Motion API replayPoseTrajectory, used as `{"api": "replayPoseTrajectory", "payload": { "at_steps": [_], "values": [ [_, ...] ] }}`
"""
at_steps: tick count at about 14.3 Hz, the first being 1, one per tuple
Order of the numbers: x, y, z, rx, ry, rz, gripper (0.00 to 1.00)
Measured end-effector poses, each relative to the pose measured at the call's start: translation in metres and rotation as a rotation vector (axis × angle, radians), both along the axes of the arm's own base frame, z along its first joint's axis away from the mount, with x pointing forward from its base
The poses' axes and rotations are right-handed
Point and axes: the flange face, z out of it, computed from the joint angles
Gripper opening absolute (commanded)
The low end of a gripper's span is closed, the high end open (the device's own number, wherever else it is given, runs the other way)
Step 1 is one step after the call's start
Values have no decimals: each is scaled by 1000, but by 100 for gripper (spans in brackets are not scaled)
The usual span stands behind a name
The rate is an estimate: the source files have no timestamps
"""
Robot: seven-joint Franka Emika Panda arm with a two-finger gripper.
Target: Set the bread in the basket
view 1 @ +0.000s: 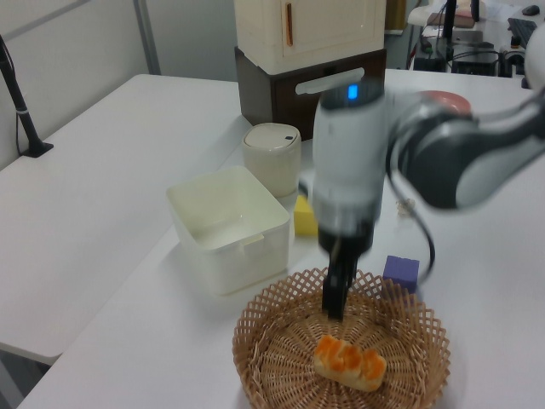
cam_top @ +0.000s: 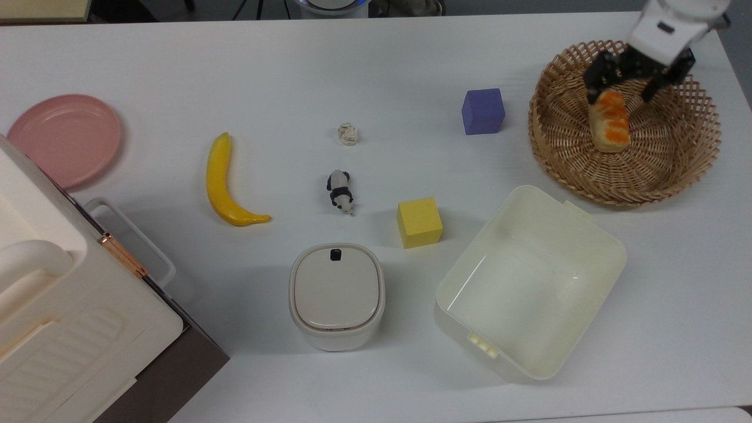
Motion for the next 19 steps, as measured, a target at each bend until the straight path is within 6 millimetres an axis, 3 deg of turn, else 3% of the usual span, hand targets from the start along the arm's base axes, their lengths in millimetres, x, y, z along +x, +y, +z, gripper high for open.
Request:
{"api": "replayPoseTrajectory", "payload": {
  "at_steps": [2, 4, 8, 9, 12, 16, 19],
  "values": [
    [14, -55, 60, -13, 11, -30, 100],
    [23, -123, 123, -13, 13, -39, 100],
    [22, -223, 189, -30, 58, -24, 100],
    [22, -259, 202, -33, 77, -17, 100],
    [32, -322, 206, -34, 101, 5, 100],
    [56, -414, 180, -29, 134, 0, 100],
    [73, -455, 155, -21, 87, -49, 100]
  ]
}}
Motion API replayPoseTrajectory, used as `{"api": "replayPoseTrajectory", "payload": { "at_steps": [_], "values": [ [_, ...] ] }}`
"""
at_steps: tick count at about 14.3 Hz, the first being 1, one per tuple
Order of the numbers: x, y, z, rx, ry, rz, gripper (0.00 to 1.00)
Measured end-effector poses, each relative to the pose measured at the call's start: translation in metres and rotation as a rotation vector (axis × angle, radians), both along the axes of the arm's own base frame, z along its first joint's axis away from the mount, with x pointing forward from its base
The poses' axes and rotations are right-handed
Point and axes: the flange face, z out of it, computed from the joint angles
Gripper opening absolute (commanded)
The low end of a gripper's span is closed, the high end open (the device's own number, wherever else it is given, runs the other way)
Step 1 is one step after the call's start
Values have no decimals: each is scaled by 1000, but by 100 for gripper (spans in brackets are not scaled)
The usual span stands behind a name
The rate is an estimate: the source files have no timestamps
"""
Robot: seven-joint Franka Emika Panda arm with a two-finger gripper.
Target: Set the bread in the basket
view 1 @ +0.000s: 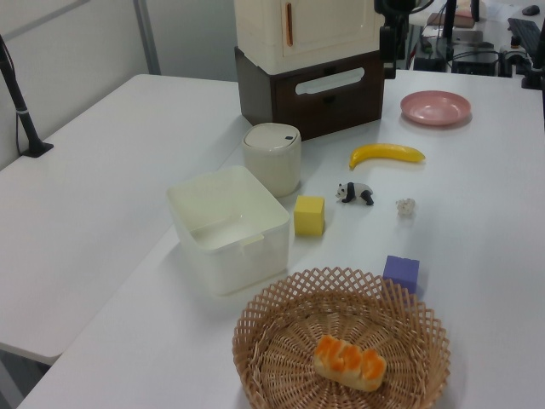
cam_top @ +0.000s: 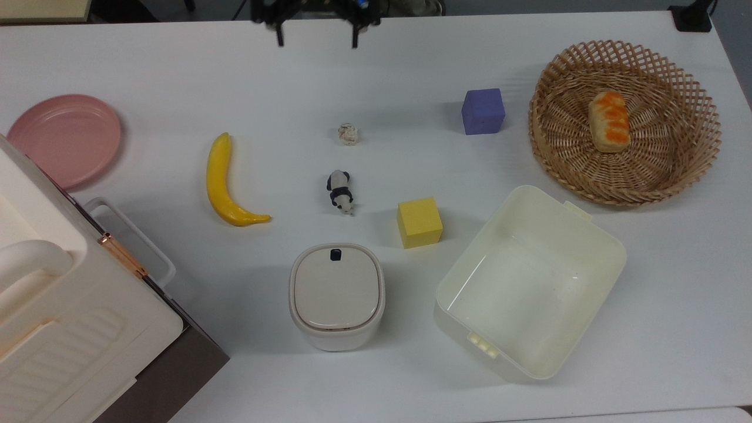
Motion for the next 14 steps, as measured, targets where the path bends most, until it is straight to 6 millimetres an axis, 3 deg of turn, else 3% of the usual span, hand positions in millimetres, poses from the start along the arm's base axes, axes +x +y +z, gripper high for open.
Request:
{"api": "replayPoseTrajectory", "payload": {
  "at_steps": [3, 7, 14],
  "values": [
    [-2, -18, -21, -4, 17, -28, 100],
    [-5, -13, -31, -3, 1, -16, 100],
    [-10, -8, -30, 60, 7, -25, 100]
  ]
}}
